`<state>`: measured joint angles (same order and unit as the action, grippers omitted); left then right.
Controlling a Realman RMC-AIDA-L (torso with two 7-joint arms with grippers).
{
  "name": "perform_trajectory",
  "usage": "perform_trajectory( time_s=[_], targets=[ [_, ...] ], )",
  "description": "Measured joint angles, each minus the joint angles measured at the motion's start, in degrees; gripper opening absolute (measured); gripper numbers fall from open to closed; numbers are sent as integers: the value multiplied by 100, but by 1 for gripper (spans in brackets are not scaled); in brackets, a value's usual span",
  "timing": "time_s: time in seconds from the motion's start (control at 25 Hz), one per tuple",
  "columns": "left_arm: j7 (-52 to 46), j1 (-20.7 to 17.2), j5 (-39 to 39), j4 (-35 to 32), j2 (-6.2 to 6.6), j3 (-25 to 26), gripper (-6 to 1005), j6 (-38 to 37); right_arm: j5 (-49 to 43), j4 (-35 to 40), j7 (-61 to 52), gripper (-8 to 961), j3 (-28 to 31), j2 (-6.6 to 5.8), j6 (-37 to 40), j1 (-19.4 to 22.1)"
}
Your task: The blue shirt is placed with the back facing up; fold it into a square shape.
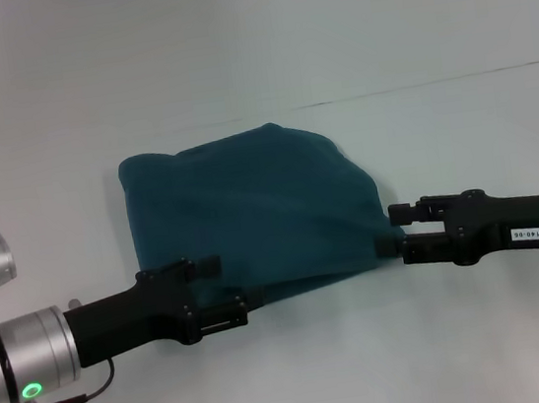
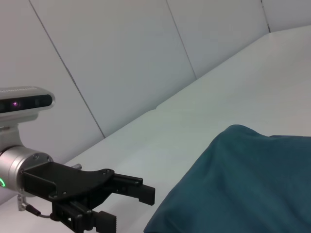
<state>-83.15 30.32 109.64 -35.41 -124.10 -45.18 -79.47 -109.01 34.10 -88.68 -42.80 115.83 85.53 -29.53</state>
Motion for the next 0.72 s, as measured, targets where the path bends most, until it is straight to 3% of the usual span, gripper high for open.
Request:
perform_trajectory(
  time_s=[0.72],
  targets=[
    [17,0,45,0,0,-132,879,-7,-80,0,0,725,-77,-1,-17,-48]
  ],
)
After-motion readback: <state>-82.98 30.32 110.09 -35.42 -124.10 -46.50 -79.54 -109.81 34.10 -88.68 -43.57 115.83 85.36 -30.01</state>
